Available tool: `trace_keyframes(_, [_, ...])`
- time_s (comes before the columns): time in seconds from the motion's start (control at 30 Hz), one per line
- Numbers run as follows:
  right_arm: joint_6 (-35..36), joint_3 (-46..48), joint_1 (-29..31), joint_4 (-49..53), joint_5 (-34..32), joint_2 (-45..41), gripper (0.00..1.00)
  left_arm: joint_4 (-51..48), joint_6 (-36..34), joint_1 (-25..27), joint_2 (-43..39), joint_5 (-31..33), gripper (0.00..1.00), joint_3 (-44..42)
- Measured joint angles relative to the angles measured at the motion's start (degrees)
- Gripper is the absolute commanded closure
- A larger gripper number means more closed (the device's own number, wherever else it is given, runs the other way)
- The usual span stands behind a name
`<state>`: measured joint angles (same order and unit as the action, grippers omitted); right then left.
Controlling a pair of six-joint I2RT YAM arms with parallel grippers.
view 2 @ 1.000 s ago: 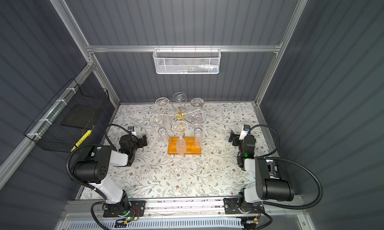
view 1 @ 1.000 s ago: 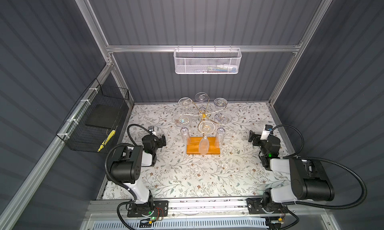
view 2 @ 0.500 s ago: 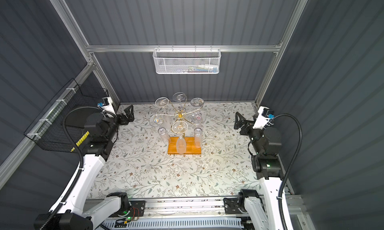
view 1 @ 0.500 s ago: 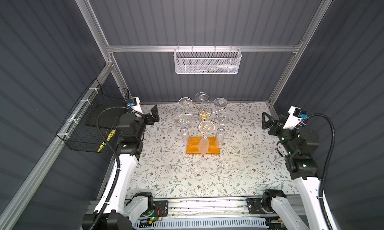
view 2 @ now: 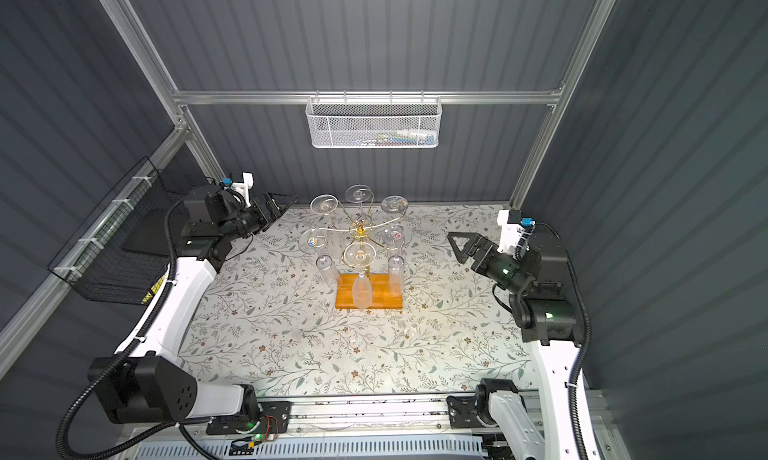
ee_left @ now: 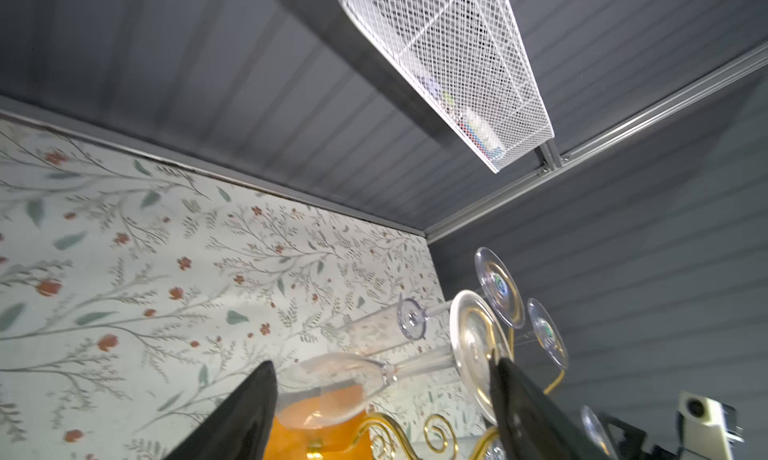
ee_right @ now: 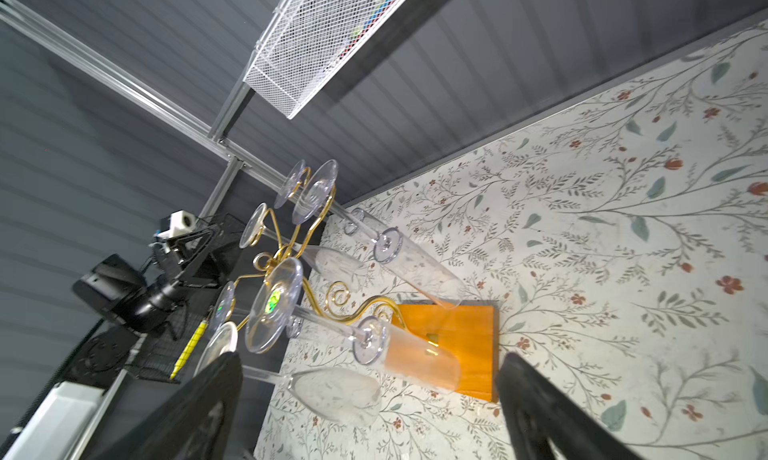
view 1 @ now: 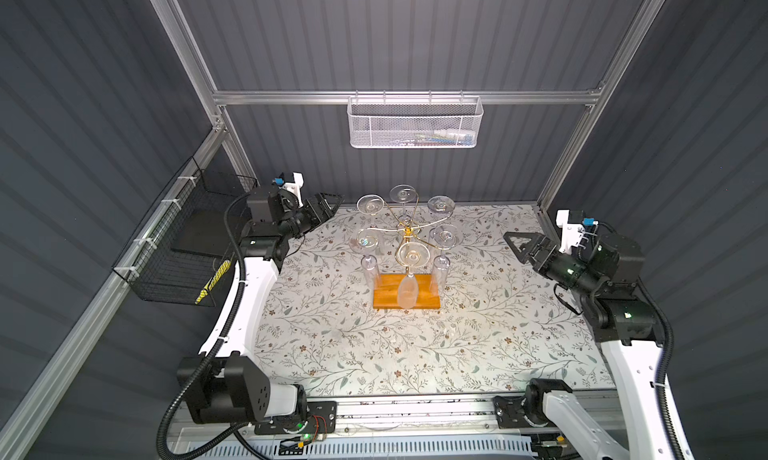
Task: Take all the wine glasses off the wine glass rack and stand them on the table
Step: 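Raise both arms and swing the grippers toward the glass rack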
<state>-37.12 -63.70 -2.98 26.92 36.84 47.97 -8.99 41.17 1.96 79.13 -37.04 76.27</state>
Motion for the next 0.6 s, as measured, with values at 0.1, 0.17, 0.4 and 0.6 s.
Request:
trace_keyframes(0.1, [-1.2, -0.7, 0.4, 0.3, 1.4, 0.3, 0.04, 2.8, 6.4, 0.0, 0.3, -3.8, 0.22, -0.5])
trace_keyframes(0.17, [-1.9, -0.9, 0.7, 0.4, 2.0, 0.7, 0.05, 4.5, 9.6, 0.3, 0.3, -5.7, 0.22, -0.5])
trace_keyframes(0.4, [-3.9, -0.9, 2.1, 0.3, 3.1, 2.4, 0.07, 7.8, 14.7, 3.4, 1.0, -9.0, 0.27, -0.5])
trace_keyframes(0.6, [-4.5, -0.9, 3.1, 0.3, 3.3, 2.9, 0.07, 8.4, 16.9, 4.5, 3.9, -9.5, 0.32, -0.5])
